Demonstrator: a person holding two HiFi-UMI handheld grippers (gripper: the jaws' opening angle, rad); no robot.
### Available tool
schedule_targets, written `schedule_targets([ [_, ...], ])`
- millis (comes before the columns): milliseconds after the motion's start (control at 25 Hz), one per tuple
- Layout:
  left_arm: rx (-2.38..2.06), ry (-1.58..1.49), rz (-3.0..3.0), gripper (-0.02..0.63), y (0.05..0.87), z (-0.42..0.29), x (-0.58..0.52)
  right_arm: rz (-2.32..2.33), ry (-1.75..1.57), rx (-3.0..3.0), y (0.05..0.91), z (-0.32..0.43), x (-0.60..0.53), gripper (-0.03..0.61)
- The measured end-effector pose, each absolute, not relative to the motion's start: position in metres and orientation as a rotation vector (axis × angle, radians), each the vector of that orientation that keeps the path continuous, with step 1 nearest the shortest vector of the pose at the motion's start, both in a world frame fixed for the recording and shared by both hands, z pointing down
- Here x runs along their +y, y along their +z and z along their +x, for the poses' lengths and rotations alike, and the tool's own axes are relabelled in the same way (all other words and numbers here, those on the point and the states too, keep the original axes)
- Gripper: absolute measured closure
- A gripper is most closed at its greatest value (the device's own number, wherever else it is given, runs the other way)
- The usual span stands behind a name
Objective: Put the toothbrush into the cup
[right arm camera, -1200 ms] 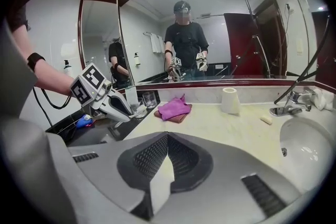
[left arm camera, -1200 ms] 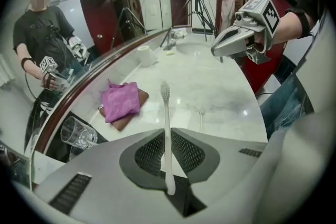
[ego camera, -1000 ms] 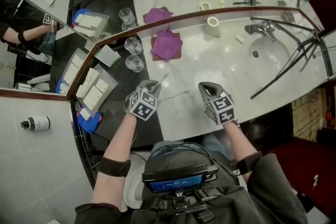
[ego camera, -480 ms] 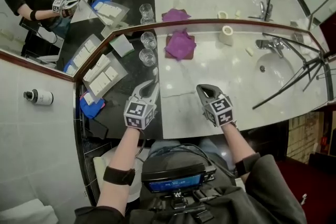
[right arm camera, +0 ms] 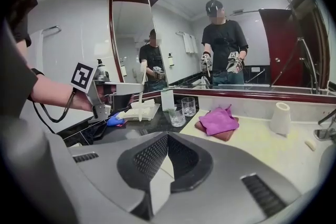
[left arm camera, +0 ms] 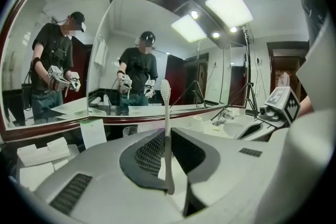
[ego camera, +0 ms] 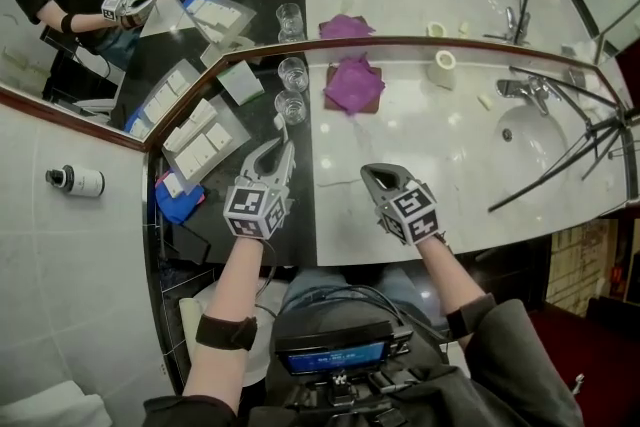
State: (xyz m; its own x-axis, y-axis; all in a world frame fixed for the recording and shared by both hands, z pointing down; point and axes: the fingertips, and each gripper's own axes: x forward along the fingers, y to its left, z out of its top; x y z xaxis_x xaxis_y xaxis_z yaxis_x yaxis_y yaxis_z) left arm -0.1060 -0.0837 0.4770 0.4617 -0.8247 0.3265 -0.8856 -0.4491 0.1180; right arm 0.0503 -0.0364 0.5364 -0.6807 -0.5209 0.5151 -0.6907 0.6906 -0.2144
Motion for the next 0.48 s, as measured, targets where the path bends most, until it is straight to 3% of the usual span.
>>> schedule_targets([
  [480, -1.554, 0.157, 2.46, 0.568, 0.453, -0.158, -0.195, 0.751, 0.536, -2.553, 0.523, -0.046, -0.081, 0.561],
])
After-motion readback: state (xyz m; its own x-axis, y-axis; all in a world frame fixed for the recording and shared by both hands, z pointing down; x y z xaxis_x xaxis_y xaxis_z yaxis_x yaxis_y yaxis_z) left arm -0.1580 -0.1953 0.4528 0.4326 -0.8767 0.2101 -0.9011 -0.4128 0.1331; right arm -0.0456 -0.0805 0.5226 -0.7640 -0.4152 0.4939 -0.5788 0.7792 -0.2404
